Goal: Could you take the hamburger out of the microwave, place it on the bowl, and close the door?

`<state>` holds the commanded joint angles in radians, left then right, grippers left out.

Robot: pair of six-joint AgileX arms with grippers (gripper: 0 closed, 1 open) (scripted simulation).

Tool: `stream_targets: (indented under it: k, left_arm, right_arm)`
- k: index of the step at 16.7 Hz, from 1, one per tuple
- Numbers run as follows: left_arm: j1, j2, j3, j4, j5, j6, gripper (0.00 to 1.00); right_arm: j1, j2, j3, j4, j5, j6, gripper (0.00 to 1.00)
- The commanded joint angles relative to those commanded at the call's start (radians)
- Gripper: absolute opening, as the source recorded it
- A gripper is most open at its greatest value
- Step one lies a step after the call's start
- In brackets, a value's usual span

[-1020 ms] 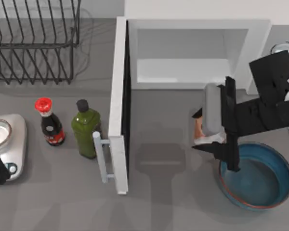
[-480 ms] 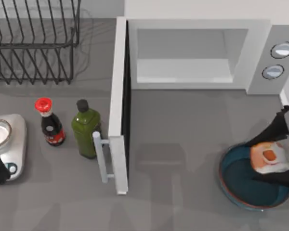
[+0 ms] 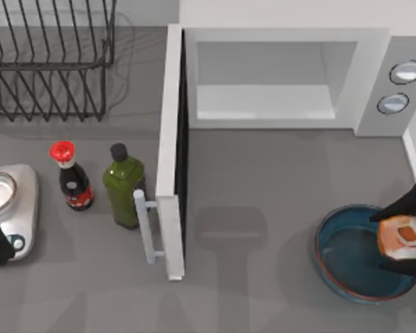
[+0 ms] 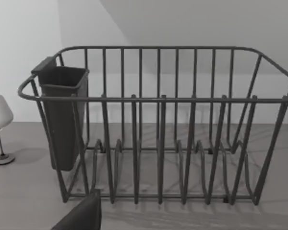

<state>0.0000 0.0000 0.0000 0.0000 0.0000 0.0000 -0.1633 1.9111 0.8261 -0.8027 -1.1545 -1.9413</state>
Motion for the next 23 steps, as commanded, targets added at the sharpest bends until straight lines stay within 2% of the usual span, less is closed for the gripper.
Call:
stream_targets:
  k: [5,13,18,23]
  left_arm:
    - [0.0,0.0,0.0,0.0,0.0,0.0,1.0]
    - [0.0,0.0,0.0,0.0,0.0,0.0,1.0]
    - [0.0,0.0,0.0,0.0,0.0,0.0,1.0]
    - [0.0,0.0,0.0,0.0,0.0,0.0,1.0]
  right_arm:
    - [0.029,-0.004,-0.018,0.073,-0.002,0.068,0.0]
    - [0.139,0.001,-0.123,0.468,-0.019,0.367,0.0]
    - [0.148,0.001,-0.132,0.491,-0.021,0.389,0.0]
    - [0.148,0.001,-0.132,0.491,-0.021,0.389,0.38]
